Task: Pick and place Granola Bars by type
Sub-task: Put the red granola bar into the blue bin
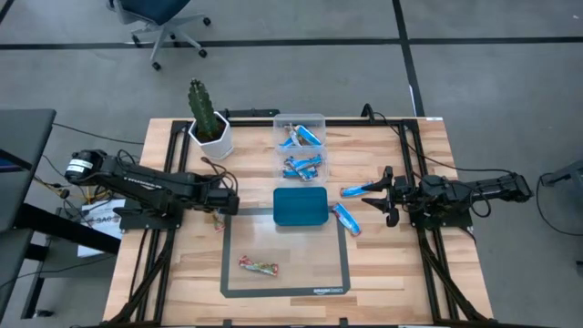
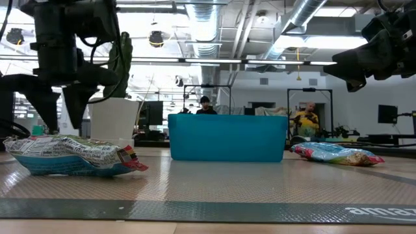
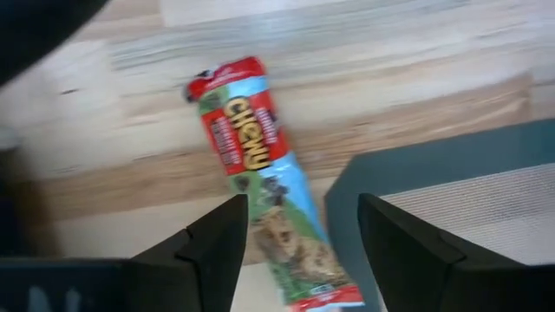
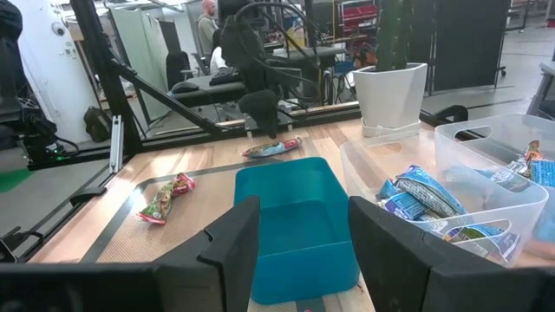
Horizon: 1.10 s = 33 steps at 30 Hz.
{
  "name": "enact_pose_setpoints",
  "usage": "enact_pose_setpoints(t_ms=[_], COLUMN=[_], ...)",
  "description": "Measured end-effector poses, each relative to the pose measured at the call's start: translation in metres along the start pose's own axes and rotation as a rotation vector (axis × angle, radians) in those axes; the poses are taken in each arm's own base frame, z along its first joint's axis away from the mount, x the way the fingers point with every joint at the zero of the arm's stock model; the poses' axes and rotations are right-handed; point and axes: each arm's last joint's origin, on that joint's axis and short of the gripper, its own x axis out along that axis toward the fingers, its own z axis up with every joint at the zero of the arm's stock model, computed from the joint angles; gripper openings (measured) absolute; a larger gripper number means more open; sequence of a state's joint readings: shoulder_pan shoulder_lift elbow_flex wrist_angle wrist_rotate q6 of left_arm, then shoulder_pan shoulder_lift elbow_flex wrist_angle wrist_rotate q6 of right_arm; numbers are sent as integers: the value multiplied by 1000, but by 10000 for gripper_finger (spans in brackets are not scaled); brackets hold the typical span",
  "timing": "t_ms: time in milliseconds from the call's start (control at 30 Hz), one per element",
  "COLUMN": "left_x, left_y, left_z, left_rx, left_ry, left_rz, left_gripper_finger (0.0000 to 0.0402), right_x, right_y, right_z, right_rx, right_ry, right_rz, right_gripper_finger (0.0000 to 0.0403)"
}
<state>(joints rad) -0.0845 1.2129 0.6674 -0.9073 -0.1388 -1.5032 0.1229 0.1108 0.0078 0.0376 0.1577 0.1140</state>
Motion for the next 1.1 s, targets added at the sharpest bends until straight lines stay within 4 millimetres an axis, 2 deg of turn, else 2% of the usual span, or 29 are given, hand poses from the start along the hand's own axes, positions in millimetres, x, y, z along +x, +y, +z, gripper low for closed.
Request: enact_pose_setpoints(t_ms=[333,467,633,900,1100], left_x=[2,10,23,39,42], left_y=[6,11,11,11,8], left_z=[-1,-3,-6,-8,-8], left_rx=[6,-10,-21,-8,-3], left_ry=[4,29,66,83,79], left_rz=[52,60,-11,24,11], left_gripper_finger=[206,206,206,206,202], right_x=[0,0,0,0,0], right_y=[0,0,0,0,0], right_z=[0,0,0,0,0], right_rx=[0,0,0,0,0], right_ry=[0,0,0,0,0], right_rz=[0,0,0,0,0], right_gripper_finger=[169,170,170,171,170])
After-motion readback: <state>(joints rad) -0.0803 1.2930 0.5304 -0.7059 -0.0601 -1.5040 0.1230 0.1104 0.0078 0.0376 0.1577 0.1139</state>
